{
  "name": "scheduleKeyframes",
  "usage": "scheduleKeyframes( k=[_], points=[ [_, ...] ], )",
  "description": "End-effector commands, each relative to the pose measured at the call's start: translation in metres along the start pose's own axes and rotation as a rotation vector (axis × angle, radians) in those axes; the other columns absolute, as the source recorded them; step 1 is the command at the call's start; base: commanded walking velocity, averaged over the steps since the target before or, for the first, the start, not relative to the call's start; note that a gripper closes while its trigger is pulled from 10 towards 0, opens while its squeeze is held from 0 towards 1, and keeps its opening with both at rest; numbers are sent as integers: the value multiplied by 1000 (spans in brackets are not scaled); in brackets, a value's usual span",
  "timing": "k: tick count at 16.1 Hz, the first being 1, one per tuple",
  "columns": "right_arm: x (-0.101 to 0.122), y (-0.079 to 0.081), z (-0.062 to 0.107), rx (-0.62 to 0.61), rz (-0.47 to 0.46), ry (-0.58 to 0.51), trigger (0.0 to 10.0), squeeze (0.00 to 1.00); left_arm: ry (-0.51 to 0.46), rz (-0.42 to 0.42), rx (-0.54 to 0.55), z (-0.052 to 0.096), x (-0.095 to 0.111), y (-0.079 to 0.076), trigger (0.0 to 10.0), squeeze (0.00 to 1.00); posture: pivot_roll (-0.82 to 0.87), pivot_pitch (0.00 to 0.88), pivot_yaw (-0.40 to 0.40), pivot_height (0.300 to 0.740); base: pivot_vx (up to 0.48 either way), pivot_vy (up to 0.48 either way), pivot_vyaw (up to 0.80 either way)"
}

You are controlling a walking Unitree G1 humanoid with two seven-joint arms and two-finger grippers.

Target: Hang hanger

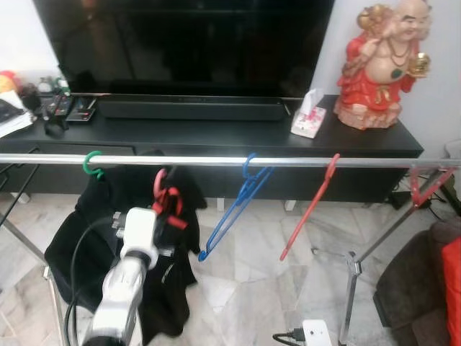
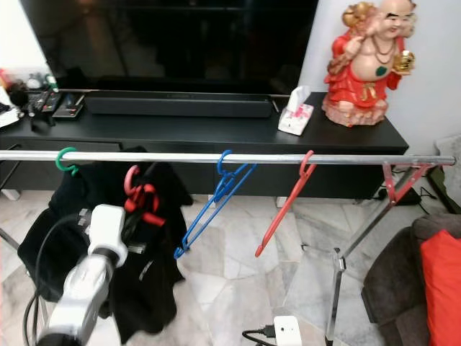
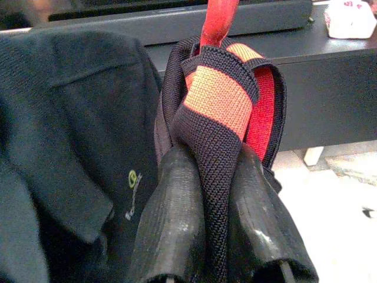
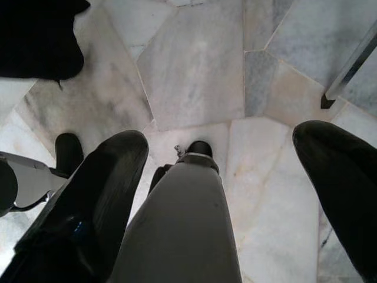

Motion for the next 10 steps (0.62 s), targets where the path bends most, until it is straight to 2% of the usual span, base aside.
scheduleKeyframes(
  k=[1, 3, 5, 6, 8, 10],
  points=[
    [5, 0, -1, -6, 2, -1, 10000, 0, -49, -5, 19, 1, 13, 2, 10000, 0, -28, 0, -26, 740, 0, 0, 0],
    [8, 0, -2, -12, 5, -4, 10000, 0, -54, -8, 75, 13, 13, 10, 10000, 0, -19, 0, -31, 740, 0, 0, 0],
    [2, 1, -1, -10, 9, 0, 10000, 0, -47, -15, 79, 14, 14, 10, 10000, 0, -17, 0, -32, 740, 0, 0, 0],
    [-2, -3, 0, -13, 10, 4, 10000, 0, -47, -13, 80, 14, 14, 9, 10000, 0, -18, 0, -36, 740, 0, 0, 0],
    [-18, -23, 6, -33, 4, 19, 10000, 0, -47, -2, 76, 12, 16, 6, 10000, 0, -25, 0, -34, 740, 0, 0, 0],
    [-21, -31, 8, -44, -2, 21, 10000, 0, -46, 1, 72, 12, 16, 4, 10000, 0, -27, 0, -35, 740, 0, 0, 0]
  ],
)
Point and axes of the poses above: a point about 5 cm out from each wrist's last joint towards the gripper, its own z axis pointing back from the gripper into the wrist, its own x axis along the axis of the wrist's last joint, y = z × x, the point moved 5 cm from there along -z, pointing out of the wrist towards the gripper, and after that the axes turned 9 degrees about z, right-handed, at the moved point
